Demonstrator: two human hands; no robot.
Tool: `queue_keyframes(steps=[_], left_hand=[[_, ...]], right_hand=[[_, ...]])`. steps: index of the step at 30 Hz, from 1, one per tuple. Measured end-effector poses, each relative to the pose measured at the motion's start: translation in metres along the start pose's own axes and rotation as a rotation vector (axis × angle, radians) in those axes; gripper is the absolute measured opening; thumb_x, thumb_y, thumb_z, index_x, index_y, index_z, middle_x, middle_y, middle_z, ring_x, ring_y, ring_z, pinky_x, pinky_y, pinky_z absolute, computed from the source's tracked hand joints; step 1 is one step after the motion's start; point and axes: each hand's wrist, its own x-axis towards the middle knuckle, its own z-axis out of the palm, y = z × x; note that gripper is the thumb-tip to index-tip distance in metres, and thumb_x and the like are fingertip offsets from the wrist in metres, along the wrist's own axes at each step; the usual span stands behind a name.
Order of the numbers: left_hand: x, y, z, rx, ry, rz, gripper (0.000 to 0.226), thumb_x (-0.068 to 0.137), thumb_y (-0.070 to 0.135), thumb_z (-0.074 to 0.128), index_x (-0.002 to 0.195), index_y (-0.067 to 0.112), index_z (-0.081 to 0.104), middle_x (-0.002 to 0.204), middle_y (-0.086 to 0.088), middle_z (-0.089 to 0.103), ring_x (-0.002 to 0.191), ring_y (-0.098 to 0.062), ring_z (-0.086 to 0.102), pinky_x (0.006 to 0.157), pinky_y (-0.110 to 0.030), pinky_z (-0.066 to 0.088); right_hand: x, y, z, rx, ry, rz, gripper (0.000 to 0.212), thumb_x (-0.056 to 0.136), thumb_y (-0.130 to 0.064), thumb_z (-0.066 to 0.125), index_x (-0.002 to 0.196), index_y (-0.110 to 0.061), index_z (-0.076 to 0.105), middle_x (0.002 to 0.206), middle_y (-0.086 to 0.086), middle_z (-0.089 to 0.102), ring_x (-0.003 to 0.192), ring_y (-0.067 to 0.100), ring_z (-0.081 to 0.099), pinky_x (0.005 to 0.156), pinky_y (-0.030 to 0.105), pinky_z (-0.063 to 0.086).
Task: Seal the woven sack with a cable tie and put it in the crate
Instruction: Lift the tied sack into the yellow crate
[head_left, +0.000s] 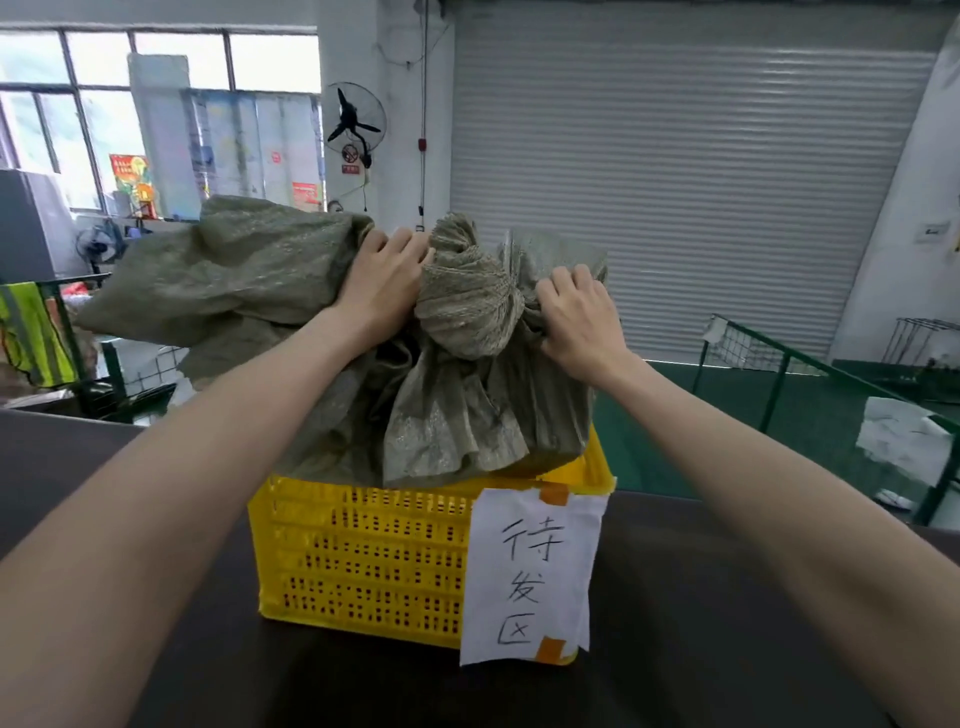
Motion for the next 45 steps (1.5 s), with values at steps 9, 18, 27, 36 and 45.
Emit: queue_keyframes(steps=[9, 18, 27, 36, 45], left_hand=[[-0.006, 0.004, 0.051, -0.113, -0.394, -0.132, 0.035, 0.089, 0.016, 0.050, 0.121, 0.003, 0.052, 0.123, -0.016, 0.051, 0.110, -0.035, 0.047, 0.087, -0.046, 0.037], [-0.042, 0.039, 0.108, -0.176, -0.652, -0.224, 0.041, 0.090, 0.017, 0.050, 0.131, 0.011, 0.047, 0.131, -0.009, 0.046, 0.122, -0.030, 0.042, 0.093, -0.045, 0.036], [-0.127, 0.068, 0.170, -0.562, -1.239, -0.370, 0.063, 0.098, 0.035, 0.040, 0.152, 0.010, 0.020, 0.154, -0.015, 0.024, 0.140, -0.035, 0.028, 0.111, -0.049, 0.030], [-0.105, 0.034, 0.092, -0.717, -1.282, -0.602, 0.087, 0.089, 0.055, 0.051, 0.154, 0.023, 0.002, 0.161, -0.015, 0.003, 0.146, -0.039, 0.013, 0.117, -0.052, 0.018], [-0.141, 0.026, 0.069, -0.446, -1.557, -0.738, 0.104, 0.076, 0.079, 0.043, 0.152, 0.033, -0.010, 0.161, -0.014, 0.007, 0.145, -0.041, 0.017, 0.114, -0.058, 0.021]], right_hand=[[0.005, -0.009, 0.047, 0.040, -0.180, 0.094, 0.057, 0.072, -0.043, 0.073, 0.106, -0.003, 0.050, 0.109, 0.018, 0.053, 0.105, 0.038, 0.047, 0.081, 0.046, 0.042], [-0.014, -0.025, 0.107, 0.072, -0.430, 0.097, 0.059, 0.077, -0.039, 0.072, 0.116, -0.005, 0.043, 0.120, 0.015, 0.048, 0.115, 0.035, 0.043, 0.092, 0.044, 0.042], [-0.058, -0.045, 0.155, 0.248, -0.712, 0.083, 0.045, 0.093, -0.013, 0.046, 0.137, -0.015, 0.035, 0.142, 0.013, 0.035, 0.131, 0.033, 0.035, 0.100, 0.045, 0.035], [-0.074, -0.043, 0.164, 0.426, -0.877, 0.254, 0.093, 0.085, -0.049, 0.061, 0.150, -0.035, -0.004, 0.160, -0.002, -0.010, 0.146, 0.033, -0.010, 0.111, 0.064, 0.011], [-0.081, -0.049, 0.169, 0.533, -0.991, 0.547, 0.048, 0.086, -0.023, 0.061, 0.127, -0.001, 0.046, 0.127, 0.020, 0.057, 0.109, 0.036, 0.057, 0.076, 0.036, 0.047]])
